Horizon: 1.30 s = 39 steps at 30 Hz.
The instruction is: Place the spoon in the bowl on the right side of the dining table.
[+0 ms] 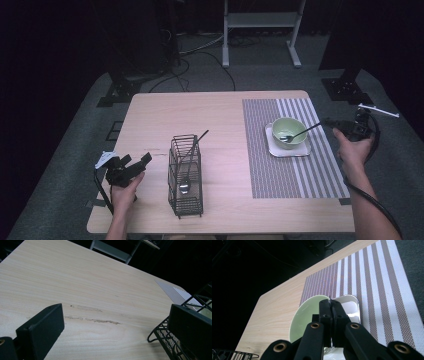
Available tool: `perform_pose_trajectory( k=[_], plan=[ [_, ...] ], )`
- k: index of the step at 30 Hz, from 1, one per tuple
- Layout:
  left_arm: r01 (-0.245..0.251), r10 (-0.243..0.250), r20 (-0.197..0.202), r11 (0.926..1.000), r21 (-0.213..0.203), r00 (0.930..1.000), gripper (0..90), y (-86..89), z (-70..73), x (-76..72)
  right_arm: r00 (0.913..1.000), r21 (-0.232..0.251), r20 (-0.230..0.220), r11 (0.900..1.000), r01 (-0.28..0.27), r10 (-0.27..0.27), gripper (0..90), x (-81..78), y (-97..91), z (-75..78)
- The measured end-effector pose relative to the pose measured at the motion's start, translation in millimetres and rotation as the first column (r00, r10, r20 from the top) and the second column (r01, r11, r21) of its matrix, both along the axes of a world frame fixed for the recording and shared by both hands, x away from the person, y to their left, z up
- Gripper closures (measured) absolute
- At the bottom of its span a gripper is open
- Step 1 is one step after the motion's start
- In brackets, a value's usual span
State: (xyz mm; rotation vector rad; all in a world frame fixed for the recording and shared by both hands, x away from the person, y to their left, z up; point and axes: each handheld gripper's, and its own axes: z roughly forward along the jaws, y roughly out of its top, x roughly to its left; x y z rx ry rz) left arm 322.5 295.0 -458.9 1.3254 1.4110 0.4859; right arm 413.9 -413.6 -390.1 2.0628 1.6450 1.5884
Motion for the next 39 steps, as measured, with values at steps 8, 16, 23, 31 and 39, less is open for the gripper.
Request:
perform_pose_trajectory(
  k=[8, 16, 23, 31, 39],
  plan=[
    [-0.008, 0.008, 0.001, 1.0000, -0.006, 1.0000, 0.0, 2.1, 0.0, 0.2, 0.9999, 0.008, -0.015, 1.0000, 0.002, -0.002, 87.9, 5.3, 1.2, -6.4],
    [-0.011, 0.011, 0.001, 0.9999, -0.002, 0.9999, 0.0, 3.3, 0.3, -0.6, 0.9998, 0.034, -0.017, 0.9994, 0.012, -0.011, 87.9, 9.1, 0.7, -14.1],
    [-0.011, 0.011, 0.000, 0.9999, 0.002, 0.9999, 0.1, 3.1, -0.2, 0.1, 0.9996, 0.074, -0.027, 0.9973, 0.005, -0.003, 84.4, 10.7, -2.4, -20.9],
    [-0.009, 0.009, 0.002, 1.0000, 0.003, 1.0000, 0.0, 3.7, 0.0, -0.6, 0.9990, 0.093, -0.043, 0.9956, -0.012, 0.016, 76.3, 9.9, -1.1, -31.2],
    [-0.007, 0.007, 0.003, 1.0000, 0.003, 1.0000, 0.0, 2.9, 0.3, -1.6, 0.9979, 0.100, -0.056, 0.9947, -0.027, 0.033, 69.7, 7.3, -0.7, -36.5]
  ],
)
